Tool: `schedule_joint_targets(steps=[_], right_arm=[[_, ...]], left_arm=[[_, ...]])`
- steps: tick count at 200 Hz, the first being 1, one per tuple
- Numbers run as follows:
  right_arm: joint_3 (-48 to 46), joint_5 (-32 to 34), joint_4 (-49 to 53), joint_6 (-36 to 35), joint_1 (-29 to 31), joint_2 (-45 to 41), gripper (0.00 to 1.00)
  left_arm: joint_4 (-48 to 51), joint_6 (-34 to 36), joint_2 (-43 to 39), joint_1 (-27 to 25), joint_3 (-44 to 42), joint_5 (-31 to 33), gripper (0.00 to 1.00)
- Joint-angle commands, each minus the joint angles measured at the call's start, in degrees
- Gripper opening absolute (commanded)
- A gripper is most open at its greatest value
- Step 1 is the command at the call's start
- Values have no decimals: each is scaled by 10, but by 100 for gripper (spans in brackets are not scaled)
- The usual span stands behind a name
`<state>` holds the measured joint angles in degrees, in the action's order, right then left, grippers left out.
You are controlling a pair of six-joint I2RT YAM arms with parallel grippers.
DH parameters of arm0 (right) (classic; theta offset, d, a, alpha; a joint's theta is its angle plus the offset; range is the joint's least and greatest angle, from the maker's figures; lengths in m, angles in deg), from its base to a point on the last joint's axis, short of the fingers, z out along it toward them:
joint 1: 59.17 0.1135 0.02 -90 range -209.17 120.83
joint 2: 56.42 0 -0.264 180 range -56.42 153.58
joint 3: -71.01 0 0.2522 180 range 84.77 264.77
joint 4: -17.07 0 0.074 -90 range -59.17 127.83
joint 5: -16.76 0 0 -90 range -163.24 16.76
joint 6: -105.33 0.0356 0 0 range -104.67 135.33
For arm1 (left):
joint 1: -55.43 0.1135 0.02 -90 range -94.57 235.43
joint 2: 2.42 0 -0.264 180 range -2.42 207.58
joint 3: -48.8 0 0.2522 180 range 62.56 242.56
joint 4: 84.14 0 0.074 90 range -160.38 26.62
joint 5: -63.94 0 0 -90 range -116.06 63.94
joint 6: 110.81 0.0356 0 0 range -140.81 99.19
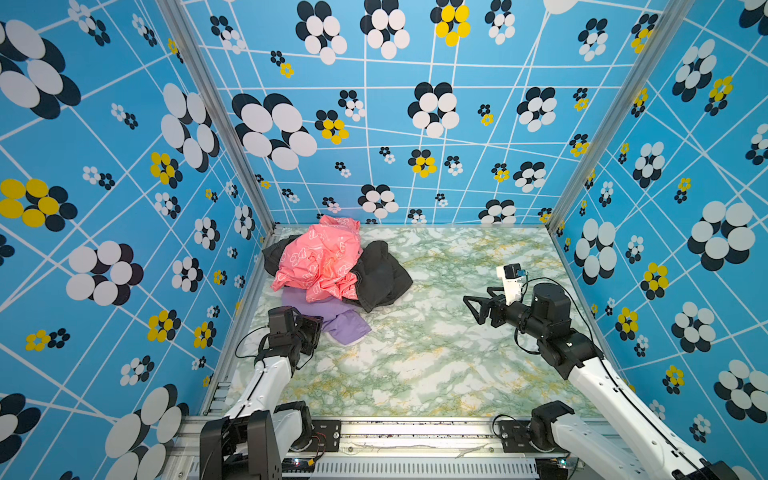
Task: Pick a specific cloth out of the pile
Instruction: 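Lower the left gripper onto the lavender shirt edge while the right gripper swings inward, then close the left gripper on the lavender shirt and pull it from the pile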
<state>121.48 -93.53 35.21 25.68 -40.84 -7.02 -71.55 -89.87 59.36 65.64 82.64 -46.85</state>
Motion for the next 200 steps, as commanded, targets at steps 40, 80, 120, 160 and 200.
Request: schedule_joint_targets(steps=[40, 80, 120, 160, 200], right_arm=[[8, -3, 11, -44, 37, 10, 99], [3, 0, 5, -40, 42, 12, 99], [0, 4, 1, -36, 42, 12, 99], [-1, 9, -2, -34, 43, 10, 99], [-4, 17, -11, -28, 43, 10, 99]], left_arm=[[-74, -13, 96, 6, 34, -38, 33], [-74, 8, 122, 6, 49, -30, 22], [-83, 12, 123, 9, 58, -30, 2], [-57, 24, 72, 10, 72, -18, 0], [10, 55, 21, 10, 118, -11, 0]])
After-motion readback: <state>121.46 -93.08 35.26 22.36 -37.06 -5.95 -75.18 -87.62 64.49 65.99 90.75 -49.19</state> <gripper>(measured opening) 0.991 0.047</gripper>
